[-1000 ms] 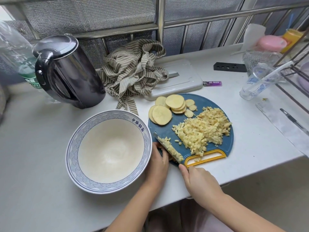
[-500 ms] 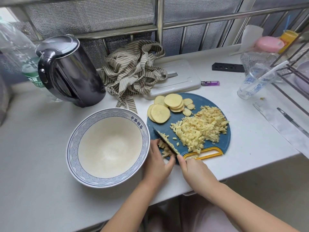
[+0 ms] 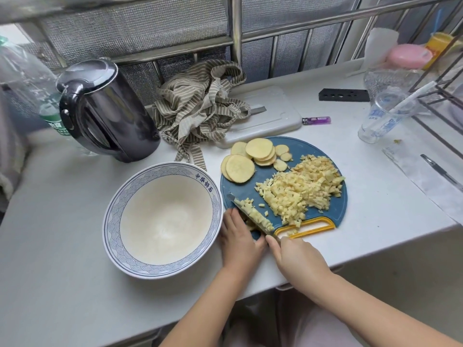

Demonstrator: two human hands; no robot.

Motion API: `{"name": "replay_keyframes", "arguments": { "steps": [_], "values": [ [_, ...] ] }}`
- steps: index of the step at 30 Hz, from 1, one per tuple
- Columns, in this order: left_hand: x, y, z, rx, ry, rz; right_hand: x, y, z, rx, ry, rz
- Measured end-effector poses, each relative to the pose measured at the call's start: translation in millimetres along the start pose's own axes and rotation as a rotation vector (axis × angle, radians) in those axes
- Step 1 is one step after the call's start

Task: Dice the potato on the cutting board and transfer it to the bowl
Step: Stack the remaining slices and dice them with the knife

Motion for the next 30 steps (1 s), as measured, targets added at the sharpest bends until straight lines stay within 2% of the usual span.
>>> {"name": "replay_keyframes", "arguments": {
  "steps": [1, 3, 5, 7, 14, 22, 26, 30],
  "values": [
    [-2, 0, -1, 0.024, 0.005, -0.034, 0, -1, -1, 0.003, -0.002, -0.008],
    [-1, 0, -1, 0.017, 0.005, 0.009, 2, -7, 2, 0.001, -0.075, -0.028],
    [1, -1, -2, 0.014, 0.053, 0.073, 4, -16, 8, -0.012, -0.238, -0.085],
    [1, -1, -2, 0.021, 0.093, 0.046, 6, -22, 16, -0.03, -0.356, -0.111],
    [1, -3, -2, 0.046, 0.091, -0.002, 14, -18, 43, -0.078, -0.492, -0.06],
    [6, -1, -22, -0.024, 0.231, -0.078, 28, -8, 24, -0.028, -0.557, -0.036],
    [10, 1, -31, 0.026, 0.297, -0.045, 24, -2, -1, 0.062, -0.495, 0.005],
    [12, -2, -28, 0.097, 0.317, 0.005, 11, -1, -8, 0.062, -0.47, -0.011]
  ]
}}
Point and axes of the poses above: each hand's wrist, its own y-axis away from the middle knuckle, its own x-axis out of the back of the hand, z = x × y, the point moved 6 cm from there along -y, towards the middle knuckle, and after that the axes turned 5 degrees about z, right-handed, at the moved point
